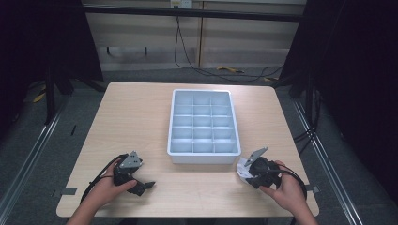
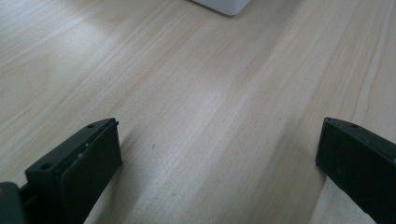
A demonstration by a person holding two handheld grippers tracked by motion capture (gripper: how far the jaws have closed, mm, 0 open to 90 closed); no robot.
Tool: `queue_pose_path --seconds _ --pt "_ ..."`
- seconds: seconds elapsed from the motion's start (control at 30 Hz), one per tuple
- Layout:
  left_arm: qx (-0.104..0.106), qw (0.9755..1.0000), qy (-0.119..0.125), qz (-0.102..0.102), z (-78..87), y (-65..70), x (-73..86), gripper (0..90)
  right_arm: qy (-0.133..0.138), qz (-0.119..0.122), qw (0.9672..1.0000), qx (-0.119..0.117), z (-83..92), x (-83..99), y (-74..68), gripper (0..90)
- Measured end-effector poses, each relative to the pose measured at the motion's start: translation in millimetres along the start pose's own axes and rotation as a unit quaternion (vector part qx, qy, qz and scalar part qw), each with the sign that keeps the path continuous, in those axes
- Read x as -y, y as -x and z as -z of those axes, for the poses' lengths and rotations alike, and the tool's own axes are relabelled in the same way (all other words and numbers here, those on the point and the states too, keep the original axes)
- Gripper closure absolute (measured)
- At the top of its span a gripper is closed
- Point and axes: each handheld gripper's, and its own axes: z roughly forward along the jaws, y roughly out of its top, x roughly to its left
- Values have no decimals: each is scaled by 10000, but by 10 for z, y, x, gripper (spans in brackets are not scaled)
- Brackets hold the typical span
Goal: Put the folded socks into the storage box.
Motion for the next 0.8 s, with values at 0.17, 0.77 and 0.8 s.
queue_pose_path --seconds 0.17,0.77,0.8 --pt "13 10000 14 -3 -3 -1 -1 0 57 -535 9976 -446 23 11 77 747" --pt "20 10000 12 -5 -4 -2 -2 0 199 -792 9936 -776 312 -86 211 759" --pt "20 10000 13 -6 -4 -3 -2 0 286 -863 9922 -858 354 -96 242 759"
